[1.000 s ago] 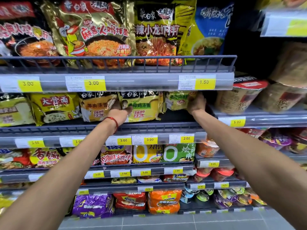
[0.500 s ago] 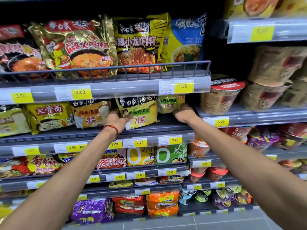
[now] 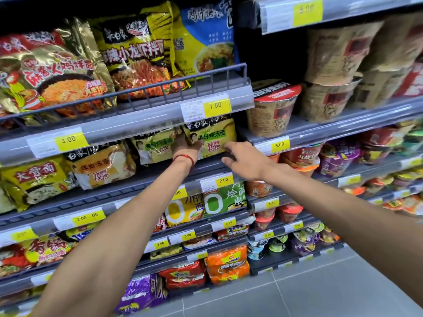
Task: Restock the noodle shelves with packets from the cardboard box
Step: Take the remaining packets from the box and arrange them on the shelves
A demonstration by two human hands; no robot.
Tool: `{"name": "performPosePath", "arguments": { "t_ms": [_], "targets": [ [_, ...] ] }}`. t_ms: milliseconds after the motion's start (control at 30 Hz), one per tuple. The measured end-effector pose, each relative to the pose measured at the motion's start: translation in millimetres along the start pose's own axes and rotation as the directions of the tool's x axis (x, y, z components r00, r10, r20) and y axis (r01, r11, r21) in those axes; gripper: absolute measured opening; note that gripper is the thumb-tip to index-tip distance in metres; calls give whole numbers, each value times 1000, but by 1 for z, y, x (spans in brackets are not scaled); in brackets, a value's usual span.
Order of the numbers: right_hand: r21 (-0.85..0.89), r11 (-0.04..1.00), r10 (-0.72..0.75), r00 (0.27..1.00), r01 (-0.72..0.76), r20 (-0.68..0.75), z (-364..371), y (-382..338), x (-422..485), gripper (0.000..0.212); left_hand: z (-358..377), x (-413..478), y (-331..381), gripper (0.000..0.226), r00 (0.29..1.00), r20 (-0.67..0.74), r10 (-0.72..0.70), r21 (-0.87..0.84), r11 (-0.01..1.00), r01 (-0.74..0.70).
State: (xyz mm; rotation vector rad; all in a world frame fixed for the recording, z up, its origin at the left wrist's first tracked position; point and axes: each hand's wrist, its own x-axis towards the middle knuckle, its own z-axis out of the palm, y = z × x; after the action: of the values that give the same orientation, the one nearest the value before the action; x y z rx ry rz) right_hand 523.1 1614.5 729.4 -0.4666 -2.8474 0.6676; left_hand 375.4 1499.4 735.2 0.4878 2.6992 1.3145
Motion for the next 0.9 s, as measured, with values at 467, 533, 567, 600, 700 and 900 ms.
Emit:
{"name": "performPosePath", "arguments": {
  "t_ms": [467, 533, 567, 600, 700, 900],
  "targets": [
    [5, 997, 76, 997, -76, -28, -4, -9, 8, 34, 3, -12, -12, 22, 966, -195, 169, 25, 986, -168],
    [1, 994, 105, 994, -105, -37, -2, -12, 13, 37, 2, -15, -20, 24, 969, -186, 161, -4, 986, -164],
    [-2, 993, 114, 992, -115, -52, 0, -14, 17, 40, 2, -15, -23, 26, 976, -151, 153, 22, 988, -152],
    [-5, 992, 122, 990, -122, -66, 2, -16, 21, 44, 2, -13, -27, 30, 986, -95, 140, 42, 990, -136],
    [-11, 985, 170, 983, -171, -65, 6, -19, 33, 60, 4, -7, -31, 43, 990, 34, 137, 61, 988, -139],
    [111, 969, 226, 973, -220, -40, 10, -12, 55, 72, 7, 1, -23, 48, 978, 30, 206, 70, 976, -207]
  ]
}}
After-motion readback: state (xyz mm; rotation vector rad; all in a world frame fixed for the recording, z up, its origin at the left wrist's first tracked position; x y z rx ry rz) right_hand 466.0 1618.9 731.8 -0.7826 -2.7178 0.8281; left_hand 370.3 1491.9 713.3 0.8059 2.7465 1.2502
